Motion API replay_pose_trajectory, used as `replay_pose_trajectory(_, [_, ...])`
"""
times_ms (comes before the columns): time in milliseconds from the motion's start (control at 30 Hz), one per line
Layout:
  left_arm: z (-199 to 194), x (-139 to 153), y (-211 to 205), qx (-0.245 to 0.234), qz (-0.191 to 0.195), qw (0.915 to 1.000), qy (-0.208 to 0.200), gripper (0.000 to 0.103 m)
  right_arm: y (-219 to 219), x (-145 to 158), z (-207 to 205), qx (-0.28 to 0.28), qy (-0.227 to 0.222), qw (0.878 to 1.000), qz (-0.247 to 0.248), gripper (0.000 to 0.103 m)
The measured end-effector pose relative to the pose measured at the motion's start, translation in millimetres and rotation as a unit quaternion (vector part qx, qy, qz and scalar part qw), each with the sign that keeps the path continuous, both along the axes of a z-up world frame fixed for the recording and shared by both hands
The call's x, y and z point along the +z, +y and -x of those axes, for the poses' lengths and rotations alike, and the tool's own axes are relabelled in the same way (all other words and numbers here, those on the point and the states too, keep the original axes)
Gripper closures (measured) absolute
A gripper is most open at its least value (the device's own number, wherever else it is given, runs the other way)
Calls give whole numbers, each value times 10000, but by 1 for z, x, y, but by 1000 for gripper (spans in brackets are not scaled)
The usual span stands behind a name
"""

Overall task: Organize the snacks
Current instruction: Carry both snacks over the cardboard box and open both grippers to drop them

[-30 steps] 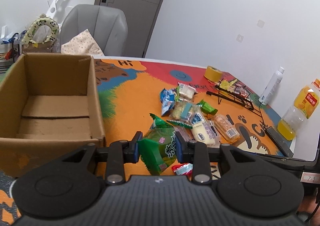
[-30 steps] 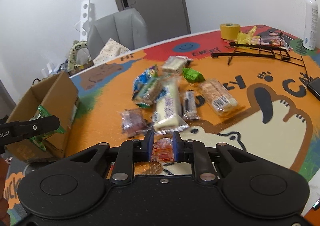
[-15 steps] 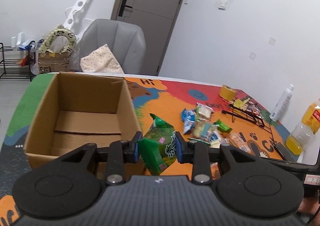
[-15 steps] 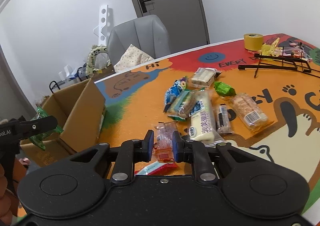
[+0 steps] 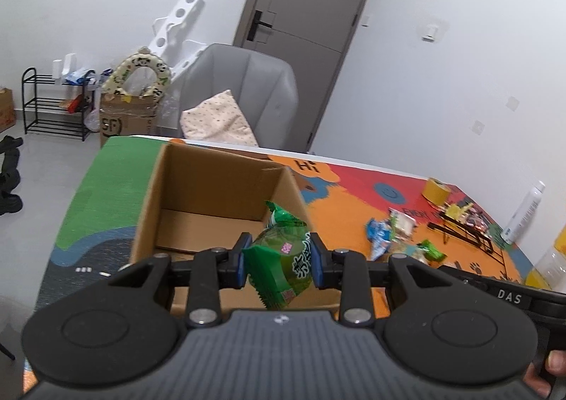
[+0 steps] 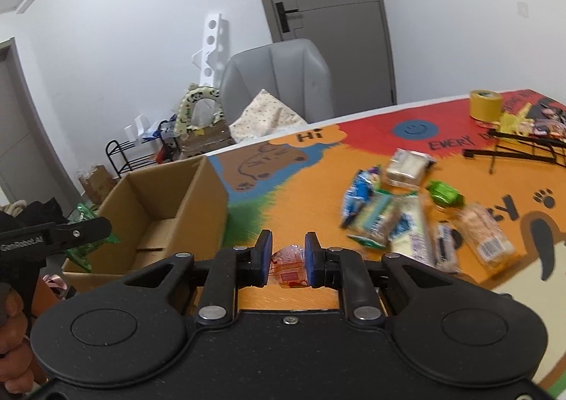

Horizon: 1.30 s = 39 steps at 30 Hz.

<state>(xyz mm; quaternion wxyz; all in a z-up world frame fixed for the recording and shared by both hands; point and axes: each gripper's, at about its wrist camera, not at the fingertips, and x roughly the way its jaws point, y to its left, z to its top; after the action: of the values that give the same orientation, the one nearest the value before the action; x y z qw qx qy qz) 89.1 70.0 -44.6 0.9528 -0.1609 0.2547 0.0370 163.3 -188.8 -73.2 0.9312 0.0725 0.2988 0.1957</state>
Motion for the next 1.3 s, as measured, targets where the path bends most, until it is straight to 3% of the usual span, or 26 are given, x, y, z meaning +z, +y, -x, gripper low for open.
replay_pose_trajectory(467, [-16,-8,31,334,-38,9993,191,68,54,30,-12,419,-232,9989,5,85])
replay_pose_trajectory(733, [-3,-4,44,543,-51,9984,122,66,83,35,-17,710,-233,9972,-71,85])
replay_pose_trajectory(900, [4,-3,51,576,-40,9982,171,57,97,35,-22,852,-66,9958,-341,84])
replay_pose_trajectory(1033, [4,-5,55,636,-2,9976,273,47,95,33,-21,801,-145,9956,-456,69])
replay_pose_trajectory(1200, [7,-5,54,704,-61,9972,233,19,76,29,-16,494,-147,9976,-467,38])
replay_pose_trajectory(1300, [6,-6,48,741,-40,9971,182,16,65,24,-11,368,-185,9984,-390,28])
